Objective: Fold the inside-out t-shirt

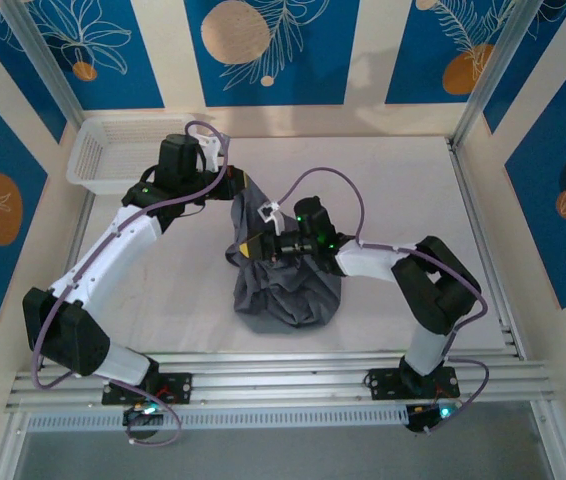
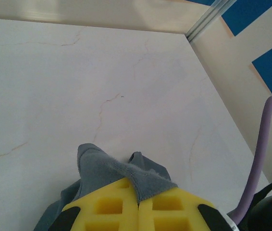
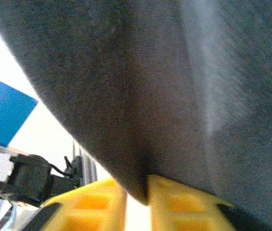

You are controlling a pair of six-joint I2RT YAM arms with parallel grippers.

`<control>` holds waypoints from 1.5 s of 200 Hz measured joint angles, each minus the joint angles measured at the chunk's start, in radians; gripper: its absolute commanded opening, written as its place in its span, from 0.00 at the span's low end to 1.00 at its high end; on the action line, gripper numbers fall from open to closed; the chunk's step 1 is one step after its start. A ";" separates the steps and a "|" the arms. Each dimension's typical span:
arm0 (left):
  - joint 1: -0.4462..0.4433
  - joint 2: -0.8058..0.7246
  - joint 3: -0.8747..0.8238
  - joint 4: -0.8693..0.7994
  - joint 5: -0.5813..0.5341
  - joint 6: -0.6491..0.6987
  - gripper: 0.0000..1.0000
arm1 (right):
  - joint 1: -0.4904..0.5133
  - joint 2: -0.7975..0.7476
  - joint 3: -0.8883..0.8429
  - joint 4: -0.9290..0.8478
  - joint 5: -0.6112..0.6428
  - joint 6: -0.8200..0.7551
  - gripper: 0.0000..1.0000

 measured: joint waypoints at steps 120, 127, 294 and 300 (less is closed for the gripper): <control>0.008 0.091 0.084 -0.011 0.107 0.029 0.00 | -0.027 -0.649 0.003 -0.838 0.791 0.332 0.00; -0.008 0.113 0.111 -0.021 0.114 0.043 0.00 | -0.039 -0.652 0.024 -0.896 0.842 0.328 0.00; -0.323 0.371 0.430 -0.029 0.021 0.160 0.67 | -1.000 -0.599 0.164 -1.160 0.754 0.274 0.29; -0.312 0.336 0.372 -0.023 -0.002 0.153 0.67 | -0.995 -0.608 0.160 -1.146 0.718 0.263 0.33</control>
